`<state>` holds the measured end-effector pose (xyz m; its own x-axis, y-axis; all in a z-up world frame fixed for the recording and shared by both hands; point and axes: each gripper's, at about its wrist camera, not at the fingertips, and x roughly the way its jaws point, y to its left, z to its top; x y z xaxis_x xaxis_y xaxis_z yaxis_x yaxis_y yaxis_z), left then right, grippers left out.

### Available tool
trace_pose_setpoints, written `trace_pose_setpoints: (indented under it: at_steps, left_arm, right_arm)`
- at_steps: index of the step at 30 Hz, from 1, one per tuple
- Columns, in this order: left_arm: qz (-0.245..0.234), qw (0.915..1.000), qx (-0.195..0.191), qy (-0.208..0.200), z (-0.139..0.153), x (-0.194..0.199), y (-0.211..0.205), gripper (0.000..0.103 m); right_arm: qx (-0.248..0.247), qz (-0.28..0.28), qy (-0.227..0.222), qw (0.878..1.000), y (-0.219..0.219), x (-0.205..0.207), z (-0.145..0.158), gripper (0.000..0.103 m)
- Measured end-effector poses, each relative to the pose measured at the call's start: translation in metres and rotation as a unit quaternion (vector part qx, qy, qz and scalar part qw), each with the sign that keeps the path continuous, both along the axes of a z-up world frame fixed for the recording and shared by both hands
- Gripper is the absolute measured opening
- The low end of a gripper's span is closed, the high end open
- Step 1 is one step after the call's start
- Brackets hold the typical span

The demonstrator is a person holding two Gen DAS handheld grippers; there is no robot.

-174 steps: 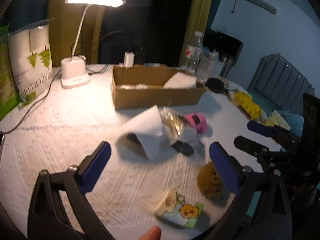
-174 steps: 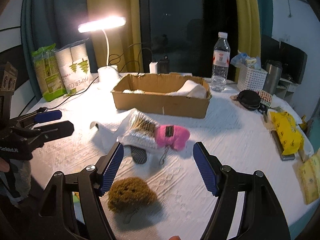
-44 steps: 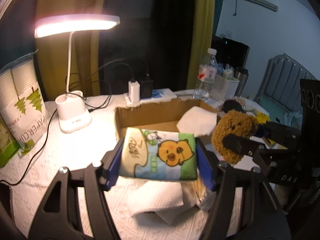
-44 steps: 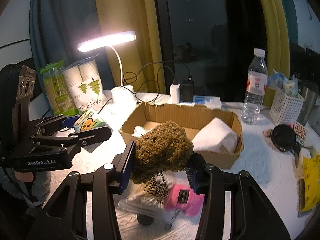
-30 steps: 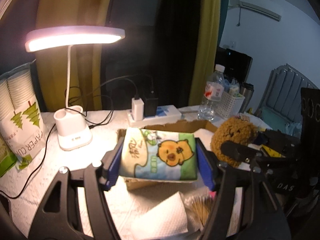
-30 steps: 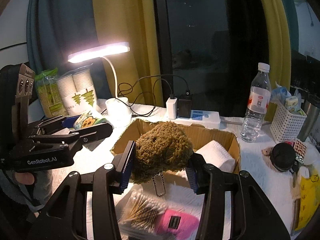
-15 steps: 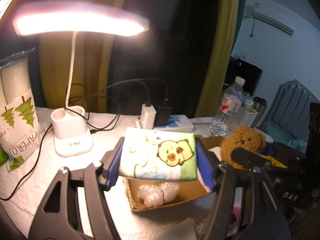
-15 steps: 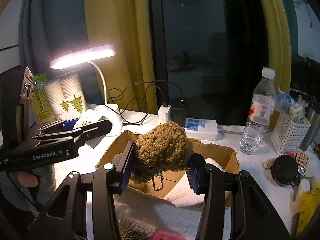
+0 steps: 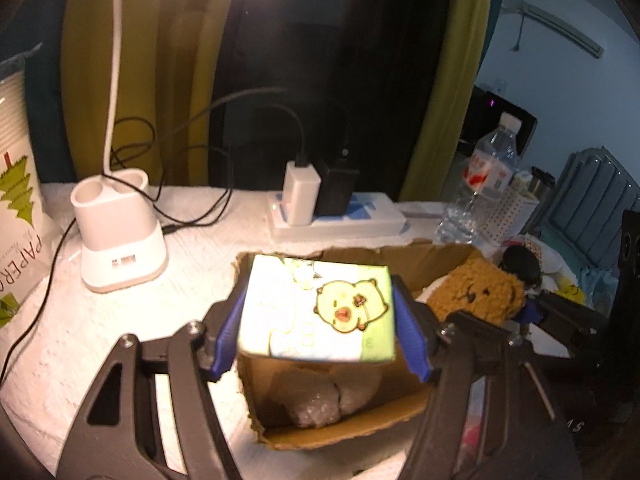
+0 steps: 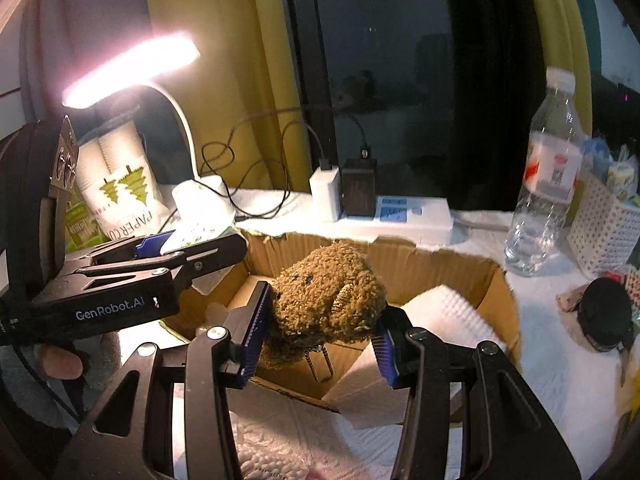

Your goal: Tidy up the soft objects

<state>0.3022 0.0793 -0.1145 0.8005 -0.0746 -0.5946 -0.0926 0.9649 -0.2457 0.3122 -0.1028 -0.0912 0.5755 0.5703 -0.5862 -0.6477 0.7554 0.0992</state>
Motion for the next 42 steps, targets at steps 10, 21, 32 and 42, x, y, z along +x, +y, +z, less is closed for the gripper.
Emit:
trace_pose_setpoints:
  at_steps: [10, 21, 32, 42]
  left_arm:
    - [0.007, 0.9999, -0.008, 0.01, -0.008, 0.007, 0.002, 0.083]
    - [0.018, 0.9998, -0.002, -0.004, 0.008, -0.011, 0.006, 0.083]
    - [0.018, 0.9996, 0.001, -0.02, 0.024, -0.043, 0.003, 0.083]
    - [0.017, 0.9996, 0.001, -0.024, 0.026, -0.072, 0.003, 0.083]
  right_arm:
    - [0.006, 0.001, 0.033, 0.999, 0.001, 0.013, -0.013, 0.053]
    - [0.008, -0.01, 0.022, 1.0, -0.002, 0.007, -0.004, 0.069]
    - [0.003, -0.008, -0.001, 1.0, -0.006, -0.024, 0.015, 0.069]
    - [-0.002, -0.006, -0.015, 1.0, -0.009, -0.056, 0.023, 0.069]
